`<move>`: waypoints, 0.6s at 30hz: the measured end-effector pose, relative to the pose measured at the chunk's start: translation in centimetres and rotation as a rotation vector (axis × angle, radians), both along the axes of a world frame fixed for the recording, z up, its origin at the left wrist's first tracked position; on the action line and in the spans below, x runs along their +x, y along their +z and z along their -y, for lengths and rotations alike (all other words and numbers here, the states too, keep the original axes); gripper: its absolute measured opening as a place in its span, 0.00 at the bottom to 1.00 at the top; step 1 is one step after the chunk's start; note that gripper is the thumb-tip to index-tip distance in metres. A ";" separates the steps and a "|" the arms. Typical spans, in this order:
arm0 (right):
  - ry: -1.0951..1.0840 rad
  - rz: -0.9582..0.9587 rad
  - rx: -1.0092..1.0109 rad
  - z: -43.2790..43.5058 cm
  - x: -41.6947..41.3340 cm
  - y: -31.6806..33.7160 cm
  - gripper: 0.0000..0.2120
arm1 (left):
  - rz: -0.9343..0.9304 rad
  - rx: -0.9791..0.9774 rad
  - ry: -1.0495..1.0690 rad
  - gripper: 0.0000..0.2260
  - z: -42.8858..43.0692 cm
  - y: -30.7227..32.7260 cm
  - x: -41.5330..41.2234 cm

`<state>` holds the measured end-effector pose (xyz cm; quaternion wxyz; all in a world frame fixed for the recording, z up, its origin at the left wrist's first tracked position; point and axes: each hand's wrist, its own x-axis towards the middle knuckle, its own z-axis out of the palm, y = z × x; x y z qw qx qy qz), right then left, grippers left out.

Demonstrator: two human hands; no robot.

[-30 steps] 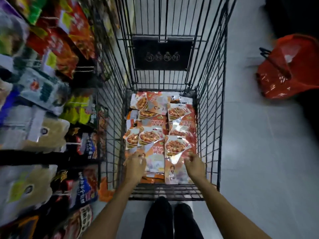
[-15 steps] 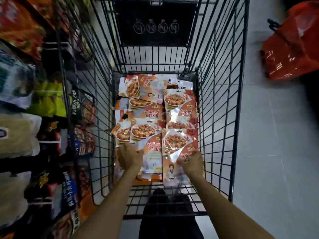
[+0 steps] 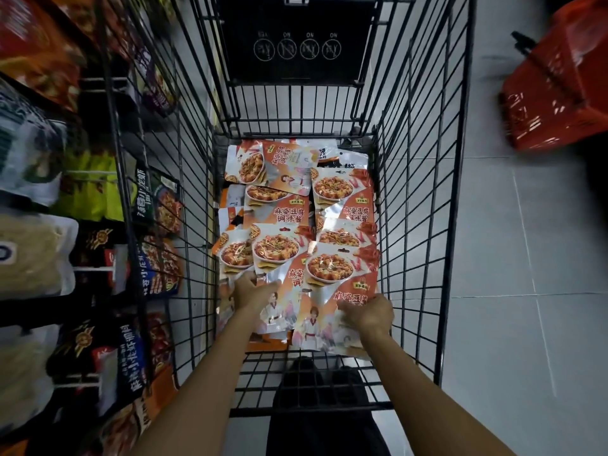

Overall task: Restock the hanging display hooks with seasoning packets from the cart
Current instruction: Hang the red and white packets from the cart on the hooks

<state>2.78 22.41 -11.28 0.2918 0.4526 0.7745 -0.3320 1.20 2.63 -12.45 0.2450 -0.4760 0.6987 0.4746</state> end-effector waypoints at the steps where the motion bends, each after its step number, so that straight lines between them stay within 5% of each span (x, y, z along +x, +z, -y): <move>1: -0.074 -0.028 -0.048 -0.1 0.1 0.1 0.24 | -0.009 0.037 -0.022 0.22 -0.1 0.1 0.0; 8: -0.270 -0.094 -0.274 -0.5 0.7 1.5 0.19 | -0.044 0.042 -0.048 0.36 -0.6 1.3 0.5; 12: -0.316 -0.129 -0.408 -0.2 0.5 4.0 0.11 | -0.160 0.020 -0.046 0.14 0.6 3.6 1.0; 18: -0.175 -0.292 -0.596 0.5 -1.7 11.0 0.13 | -0.425 -0.084 0.052 0.15 3.5 10.9 1.6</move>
